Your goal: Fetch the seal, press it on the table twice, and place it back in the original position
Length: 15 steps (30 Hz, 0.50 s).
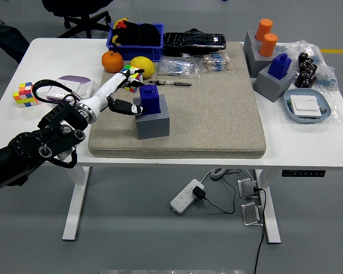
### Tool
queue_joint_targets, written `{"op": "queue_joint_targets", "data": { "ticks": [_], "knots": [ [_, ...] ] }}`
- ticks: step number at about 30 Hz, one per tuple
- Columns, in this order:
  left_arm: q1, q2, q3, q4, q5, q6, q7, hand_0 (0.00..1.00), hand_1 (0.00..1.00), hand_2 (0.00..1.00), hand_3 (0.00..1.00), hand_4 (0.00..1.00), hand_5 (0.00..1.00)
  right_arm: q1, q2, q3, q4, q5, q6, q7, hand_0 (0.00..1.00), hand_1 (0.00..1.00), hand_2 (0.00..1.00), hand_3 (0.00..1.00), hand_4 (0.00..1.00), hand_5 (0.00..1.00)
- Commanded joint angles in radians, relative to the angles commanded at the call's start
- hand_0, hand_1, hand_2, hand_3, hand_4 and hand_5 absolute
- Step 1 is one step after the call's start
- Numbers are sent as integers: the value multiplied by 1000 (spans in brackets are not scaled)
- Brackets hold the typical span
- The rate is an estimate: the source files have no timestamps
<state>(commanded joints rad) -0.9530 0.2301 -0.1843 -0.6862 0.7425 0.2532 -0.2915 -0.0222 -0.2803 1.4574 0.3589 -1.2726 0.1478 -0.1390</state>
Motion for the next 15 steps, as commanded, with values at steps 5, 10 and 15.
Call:
{"op": "queue_joint_targets", "data": {
  "ticks": [5, 10, 15],
  "knots": [
    [1, -8, -8, 7, -27, -3, -3, 778, 732, 690, 916, 904, 2, -1, -2, -1, 0, 0, 0, 0, 835, 733, 700, 717, 749, 518],
    [1, -15, -9, 8, -31, -6, -1, 778, 732, 690, 916, 904, 2, -1, -4, -6, 0, 2, -1, 0, 835, 733, 700, 717, 749, 518],
    [5, -21, -2, 12, -36, -12, 3, 766, 721, 684, 915, 901, 2, -3, -4, -10, 0, 2, 0, -1, 835, 733, 700, 717, 749, 518]
  ]
}}
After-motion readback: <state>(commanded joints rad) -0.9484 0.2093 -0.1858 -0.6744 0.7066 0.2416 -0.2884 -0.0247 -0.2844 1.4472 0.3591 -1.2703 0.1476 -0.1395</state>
